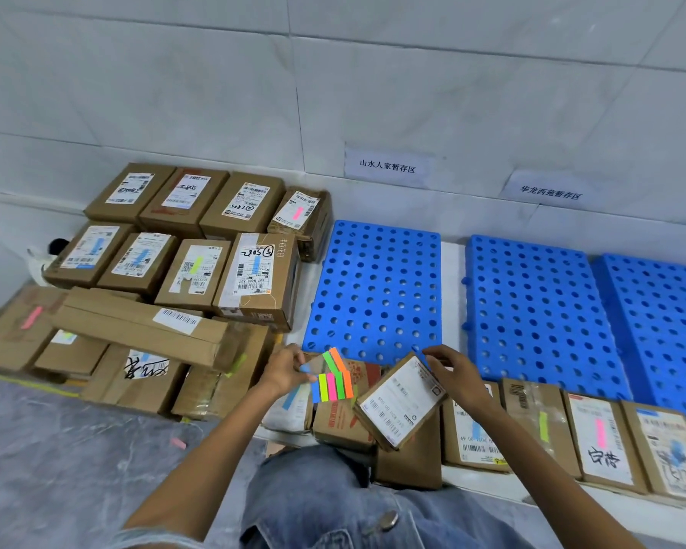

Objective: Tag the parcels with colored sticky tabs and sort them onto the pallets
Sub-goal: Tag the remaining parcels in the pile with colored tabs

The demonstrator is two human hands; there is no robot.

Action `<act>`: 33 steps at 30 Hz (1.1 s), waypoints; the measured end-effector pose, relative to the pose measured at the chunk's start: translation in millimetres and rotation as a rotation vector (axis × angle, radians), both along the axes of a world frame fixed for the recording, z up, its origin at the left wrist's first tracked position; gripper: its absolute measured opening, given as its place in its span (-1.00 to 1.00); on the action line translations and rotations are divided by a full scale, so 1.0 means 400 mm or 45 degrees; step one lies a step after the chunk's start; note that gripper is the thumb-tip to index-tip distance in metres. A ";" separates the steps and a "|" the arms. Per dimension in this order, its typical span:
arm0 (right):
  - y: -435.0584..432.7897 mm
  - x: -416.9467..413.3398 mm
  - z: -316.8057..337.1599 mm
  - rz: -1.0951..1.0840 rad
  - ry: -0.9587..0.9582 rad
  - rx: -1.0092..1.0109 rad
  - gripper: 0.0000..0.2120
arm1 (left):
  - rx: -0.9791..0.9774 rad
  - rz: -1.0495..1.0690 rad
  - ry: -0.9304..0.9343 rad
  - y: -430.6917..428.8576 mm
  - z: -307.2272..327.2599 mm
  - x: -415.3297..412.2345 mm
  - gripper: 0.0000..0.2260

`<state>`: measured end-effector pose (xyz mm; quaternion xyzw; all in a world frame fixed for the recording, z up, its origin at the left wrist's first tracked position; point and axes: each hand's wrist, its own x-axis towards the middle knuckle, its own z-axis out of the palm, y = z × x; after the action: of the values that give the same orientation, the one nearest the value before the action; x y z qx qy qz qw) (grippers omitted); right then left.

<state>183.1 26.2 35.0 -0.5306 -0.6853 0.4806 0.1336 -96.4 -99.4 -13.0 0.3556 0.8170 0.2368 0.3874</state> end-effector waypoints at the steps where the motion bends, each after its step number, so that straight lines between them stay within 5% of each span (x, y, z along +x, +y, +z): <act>1: 0.003 0.001 0.002 0.002 0.007 0.015 -0.83 | 0.046 0.069 -0.089 0.001 0.009 0.000 -0.68; 4: 0.006 -0.002 0.015 0.000 -0.008 0.073 -0.83 | 0.229 0.307 -0.195 0.003 0.042 -0.004 -0.80; 10: -0.012 -0.050 0.099 0.135 0.025 0.637 -0.78 | 0.649 0.510 0.056 0.016 0.191 0.028 -0.90; 14: -0.051 -0.142 0.210 0.377 0.153 1.000 -0.69 | 0.785 0.462 -0.222 0.047 0.324 0.134 -0.89; 19: -0.052 -0.170 0.239 0.580 -0.214 1.560 -0.62 | 0.787 0.446 -0.665 0.053 0.381 0.229 -0.84; 23: -0.054 -0.126 0.222 0.546 -0.218 1.671 -0.65 | 0.716 0.471 -0.964 0.047 0.396 0.257 -0.78; 28: -0.068 -0.102 0.220 0.546 -0.123 1.727 -0.74 | 0.688 0.467 -0.985 0.026 0.402 0.276 -0.80; 33: -0.079 -0.090 0.228 0.418 0.091 1.442 -0.77 | 0.665 0.412 -0.977 0.018 0.407 0.281 -0.82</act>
<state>147.1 -5.4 126.1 -0.2470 -0.9034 0.0718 0.3430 16.1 -92.0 149.8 0.1963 0.5734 0.6049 0.5166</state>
